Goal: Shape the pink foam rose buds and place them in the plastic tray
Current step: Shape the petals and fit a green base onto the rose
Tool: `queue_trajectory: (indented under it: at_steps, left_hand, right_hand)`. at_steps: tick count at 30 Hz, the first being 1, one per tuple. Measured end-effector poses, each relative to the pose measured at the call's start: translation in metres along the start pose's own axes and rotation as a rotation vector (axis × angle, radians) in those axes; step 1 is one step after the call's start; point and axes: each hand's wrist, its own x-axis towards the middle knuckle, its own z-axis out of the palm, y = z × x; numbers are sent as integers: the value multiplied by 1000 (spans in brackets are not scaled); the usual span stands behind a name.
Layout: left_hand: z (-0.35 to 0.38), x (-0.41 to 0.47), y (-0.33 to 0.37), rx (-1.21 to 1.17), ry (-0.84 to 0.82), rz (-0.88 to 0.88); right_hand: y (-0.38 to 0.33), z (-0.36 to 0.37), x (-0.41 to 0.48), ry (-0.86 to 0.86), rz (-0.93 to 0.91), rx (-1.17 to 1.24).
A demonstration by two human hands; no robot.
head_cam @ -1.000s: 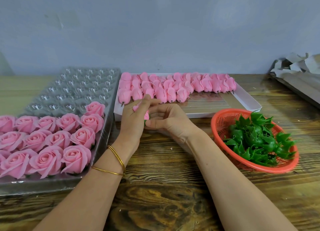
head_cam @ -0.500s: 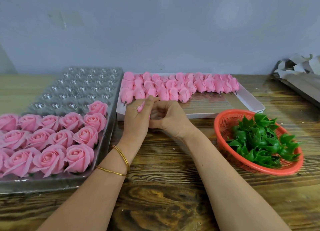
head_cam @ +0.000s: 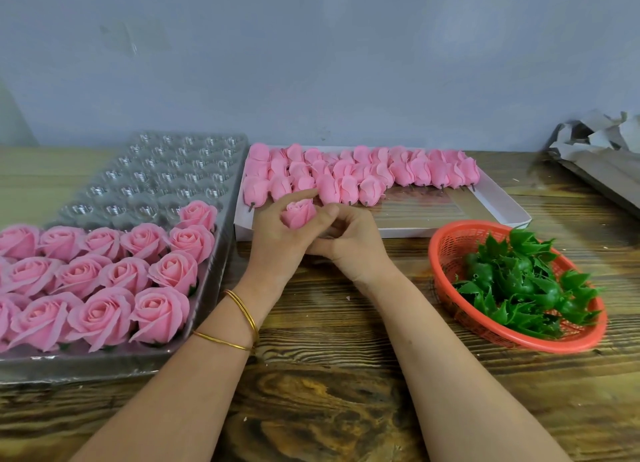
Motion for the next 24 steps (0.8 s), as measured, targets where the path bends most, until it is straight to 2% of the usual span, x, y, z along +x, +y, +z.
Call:
queue_trajectory:
  at_steps: [3, 7, 15, 24]
  left_hand:
    - [1, 0, -3, -38, 28, -20]
    - [6, -2, -4, -93, -17, -67]
    - [5, -1, -7, -168, -53, -135]
    - [4, -2, -5, -217, -34, -95]
  right_hand:
    - [1, -3, 0, 84, 10, 33]
    - [3, -2, 2, 134, -1, 3]
    - [5, 1, 1, 91, -75, -44]
    - [3, 2, -2, 34, -78, -47]
